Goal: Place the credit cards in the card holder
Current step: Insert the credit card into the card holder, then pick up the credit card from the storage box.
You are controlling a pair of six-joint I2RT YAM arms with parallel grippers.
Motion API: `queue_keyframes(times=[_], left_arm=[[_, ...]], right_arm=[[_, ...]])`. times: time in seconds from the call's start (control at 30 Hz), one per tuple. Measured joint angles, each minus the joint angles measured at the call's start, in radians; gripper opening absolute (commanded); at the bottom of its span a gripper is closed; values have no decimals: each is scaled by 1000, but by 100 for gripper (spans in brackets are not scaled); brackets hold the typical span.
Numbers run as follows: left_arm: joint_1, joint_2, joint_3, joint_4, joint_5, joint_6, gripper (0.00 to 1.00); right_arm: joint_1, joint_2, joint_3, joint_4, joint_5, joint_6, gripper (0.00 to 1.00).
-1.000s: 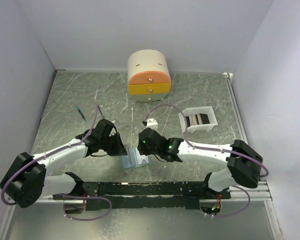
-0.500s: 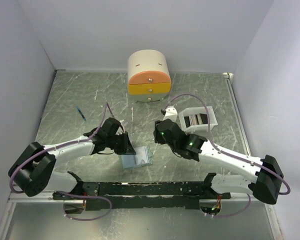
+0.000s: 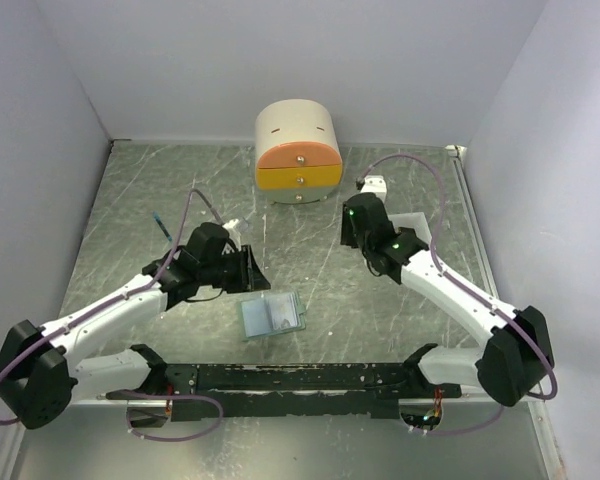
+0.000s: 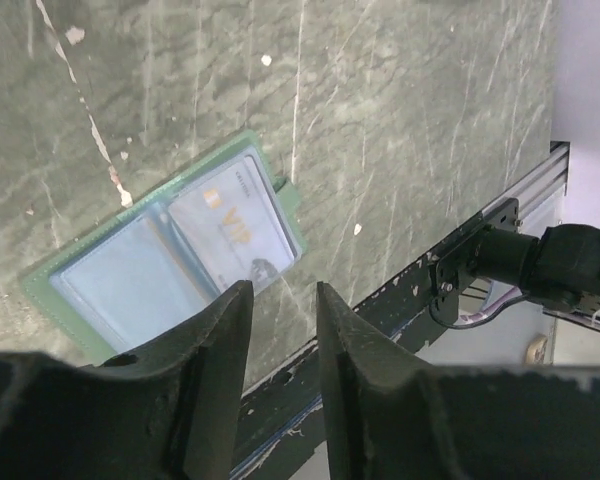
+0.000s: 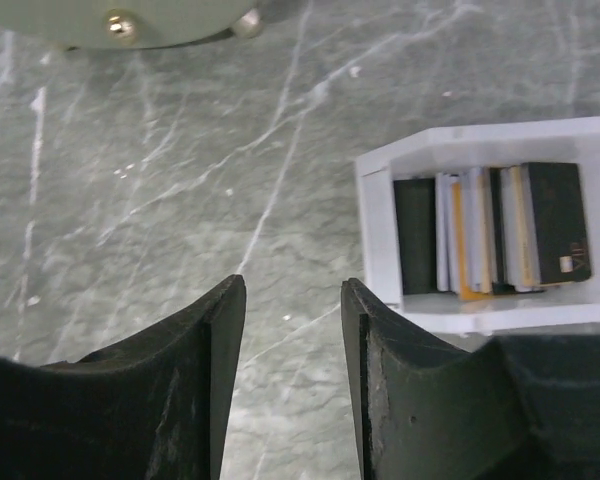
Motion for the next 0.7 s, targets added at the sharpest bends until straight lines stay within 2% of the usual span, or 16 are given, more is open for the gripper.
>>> queue_keyframes(times=[0.03, 0.07, 0.1, 0.5, 0.7], left_arm=[[0, -8, 14, -15, -10, 11, 49], [0, -16, 34, -41, -21, 25, 87], [0, -22, 47, -56, -27, 37, 99], [-1, -99, 176, -261, -129, 200, 99], [-1, -126, 172, -295, -175, 256, 99]], right_arm=[[-16, 8, 6, 0, 0, -10, 46], [-34, 17, 11, 0, 0, -21, 46], [-50, 26, 14, -1, 0, -33, 47], [-274, 192, 32, -24, -15, -142, 51], [-329, 257, 45, -25, -34, -165, 51]])
